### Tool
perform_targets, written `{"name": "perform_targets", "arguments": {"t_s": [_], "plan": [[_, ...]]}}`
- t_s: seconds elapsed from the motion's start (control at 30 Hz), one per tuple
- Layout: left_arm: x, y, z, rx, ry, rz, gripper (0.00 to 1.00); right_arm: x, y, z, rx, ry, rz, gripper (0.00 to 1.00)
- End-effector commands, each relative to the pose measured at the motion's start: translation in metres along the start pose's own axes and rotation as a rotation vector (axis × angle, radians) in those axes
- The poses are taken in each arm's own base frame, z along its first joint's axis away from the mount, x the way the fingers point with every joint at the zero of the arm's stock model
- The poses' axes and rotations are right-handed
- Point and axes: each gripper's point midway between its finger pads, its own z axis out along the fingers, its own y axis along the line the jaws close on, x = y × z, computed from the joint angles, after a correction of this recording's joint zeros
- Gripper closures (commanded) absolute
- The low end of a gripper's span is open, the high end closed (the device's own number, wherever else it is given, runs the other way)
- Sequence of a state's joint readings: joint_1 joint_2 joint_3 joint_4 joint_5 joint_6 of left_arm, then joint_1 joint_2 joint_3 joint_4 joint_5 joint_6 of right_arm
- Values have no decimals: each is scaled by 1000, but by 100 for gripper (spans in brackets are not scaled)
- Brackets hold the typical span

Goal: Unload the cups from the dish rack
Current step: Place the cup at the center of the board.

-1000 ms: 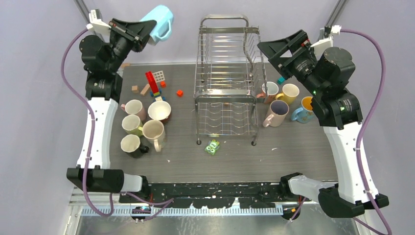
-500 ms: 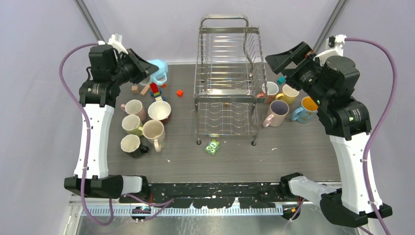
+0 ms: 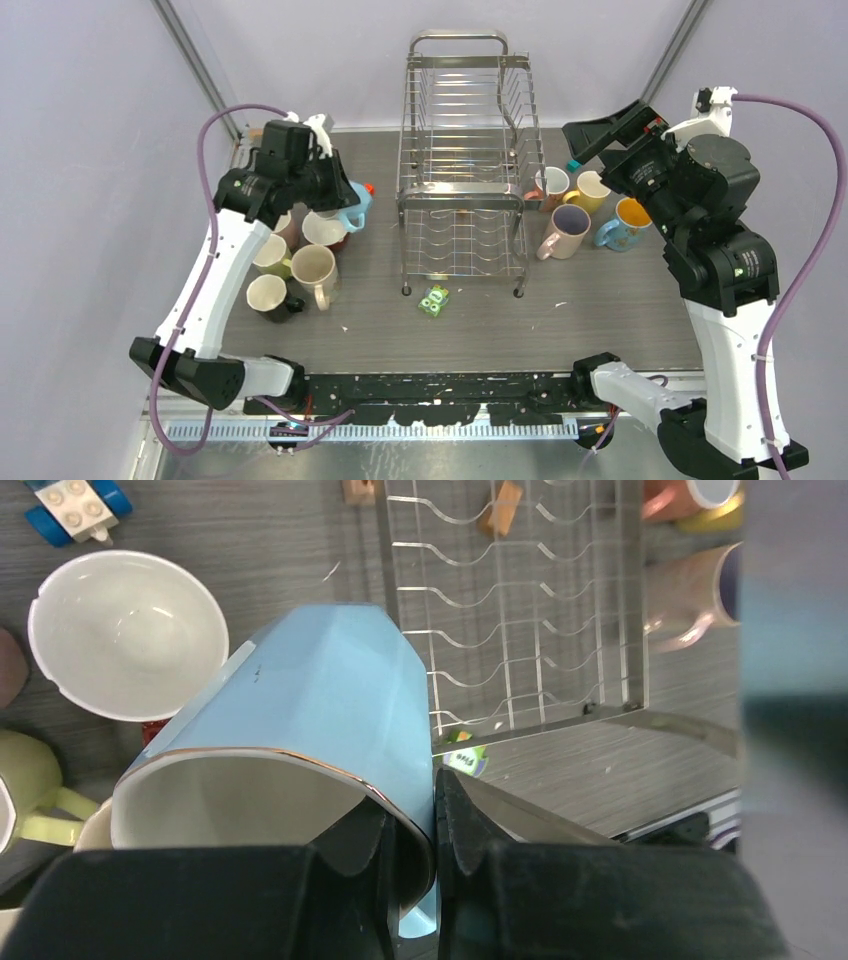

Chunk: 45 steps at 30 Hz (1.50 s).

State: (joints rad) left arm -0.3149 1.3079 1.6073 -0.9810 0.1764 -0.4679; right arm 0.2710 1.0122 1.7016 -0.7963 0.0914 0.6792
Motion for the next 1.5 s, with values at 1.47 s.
{"name": "perform_targets", "arguments": {"t_s": [1.47], "plan": [[150,56,140,-193,508,355,100,2,-3,-2,-21,-22,-16,0]]}}
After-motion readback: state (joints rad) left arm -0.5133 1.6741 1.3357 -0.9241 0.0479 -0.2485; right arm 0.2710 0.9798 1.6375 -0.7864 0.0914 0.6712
